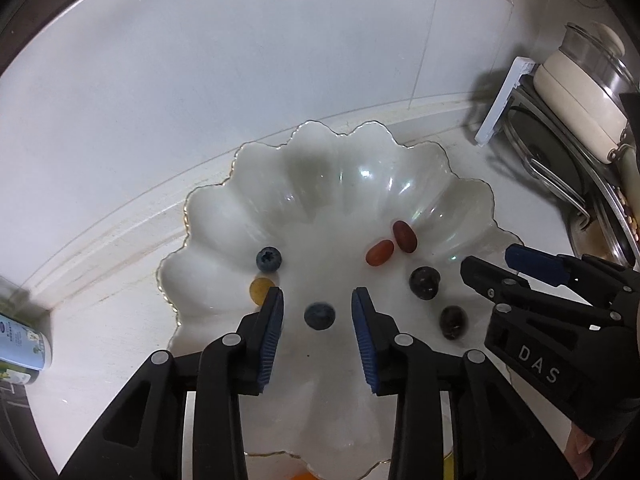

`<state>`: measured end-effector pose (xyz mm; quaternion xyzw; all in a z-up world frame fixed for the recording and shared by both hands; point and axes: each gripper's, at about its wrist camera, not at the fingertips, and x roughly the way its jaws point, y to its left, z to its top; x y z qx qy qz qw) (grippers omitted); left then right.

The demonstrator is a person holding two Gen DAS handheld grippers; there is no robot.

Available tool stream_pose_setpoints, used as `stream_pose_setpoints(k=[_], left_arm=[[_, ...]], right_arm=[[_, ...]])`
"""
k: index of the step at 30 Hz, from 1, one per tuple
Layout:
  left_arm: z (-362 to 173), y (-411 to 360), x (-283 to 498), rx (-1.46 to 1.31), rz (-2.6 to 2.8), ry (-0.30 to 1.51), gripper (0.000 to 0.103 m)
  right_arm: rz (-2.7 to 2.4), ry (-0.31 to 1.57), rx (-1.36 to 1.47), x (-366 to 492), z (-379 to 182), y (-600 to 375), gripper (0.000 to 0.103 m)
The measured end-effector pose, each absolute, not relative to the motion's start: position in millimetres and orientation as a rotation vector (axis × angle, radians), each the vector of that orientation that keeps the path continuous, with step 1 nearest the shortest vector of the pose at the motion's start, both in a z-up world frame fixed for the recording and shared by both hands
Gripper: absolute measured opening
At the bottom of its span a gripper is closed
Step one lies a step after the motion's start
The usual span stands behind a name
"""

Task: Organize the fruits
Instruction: 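Open the left tool over the bowl while the right tool opens too, then withdraw both open tools up and back from the white bowl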

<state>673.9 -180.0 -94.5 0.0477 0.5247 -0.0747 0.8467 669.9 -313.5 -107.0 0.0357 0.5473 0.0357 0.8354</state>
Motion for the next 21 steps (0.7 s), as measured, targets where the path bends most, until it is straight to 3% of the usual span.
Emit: stream_pose_setpoints(k=[5,21], left_arm=[[-85.4,-178.0,667.8,0.117,-0.136,1.077,0.042],[-52.8,-153.3,633.2,0.074,-0.115,0.993,0.048]], right_arm=[[0.080,1.149,0.080,663.1,-101.0,-313.8,0.044],[0.086,1.031,0.028,620.5,-61.6,-301.1,0.044]])
